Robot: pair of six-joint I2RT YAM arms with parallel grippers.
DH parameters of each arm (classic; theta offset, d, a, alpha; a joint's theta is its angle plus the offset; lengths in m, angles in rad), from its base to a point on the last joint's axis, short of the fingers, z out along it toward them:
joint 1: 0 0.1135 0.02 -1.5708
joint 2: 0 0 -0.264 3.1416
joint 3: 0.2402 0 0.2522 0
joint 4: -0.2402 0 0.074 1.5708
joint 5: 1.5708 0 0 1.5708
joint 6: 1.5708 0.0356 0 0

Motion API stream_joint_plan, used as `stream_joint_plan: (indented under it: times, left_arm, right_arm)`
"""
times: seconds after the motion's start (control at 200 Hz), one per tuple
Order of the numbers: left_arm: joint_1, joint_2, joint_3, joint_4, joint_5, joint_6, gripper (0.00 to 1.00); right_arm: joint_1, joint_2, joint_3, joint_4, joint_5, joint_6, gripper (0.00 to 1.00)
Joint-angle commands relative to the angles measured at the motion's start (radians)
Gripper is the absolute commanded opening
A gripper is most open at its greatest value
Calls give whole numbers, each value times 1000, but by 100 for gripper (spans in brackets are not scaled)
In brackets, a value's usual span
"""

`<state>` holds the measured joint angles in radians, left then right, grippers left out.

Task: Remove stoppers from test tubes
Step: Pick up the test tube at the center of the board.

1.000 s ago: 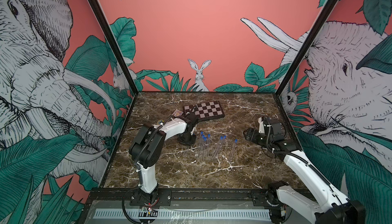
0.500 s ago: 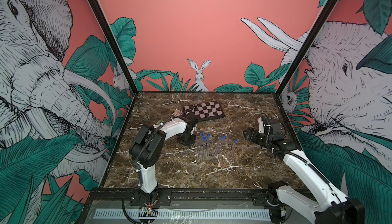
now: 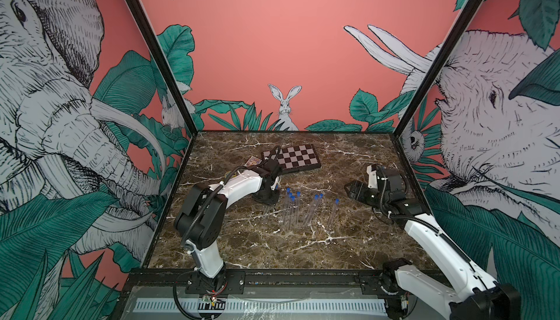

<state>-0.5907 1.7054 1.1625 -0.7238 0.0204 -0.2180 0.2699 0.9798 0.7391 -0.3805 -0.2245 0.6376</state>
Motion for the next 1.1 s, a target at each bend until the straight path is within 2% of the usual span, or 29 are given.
stream_joint_plan:
  times: [0.0,0.215,0.28,0.485,0.865,1.095]
  left_arm:
    - [-30,-130,31,21,14,30,13]
    - [-104,-199,119,50,74,67,14]
    - [-163,-204,132,82,85,81,14]
    - [-235,-202,144,185,162,67,14]
    - [-248,-211,163,219,192,56,14]
    - [-253,-218,143,251,214,48,15]
  right_arm:
    - [23,-19,-12,126,-72,32,82]
    - [166,71,38,280,-120,39,81]
    - [213,109,60,331,-126,41,80]
    - [328,167,142,376,-100,43,80]
    - [345,203,151,364,-51,73,76]
    - [348,231,158,397,-28,109,68]
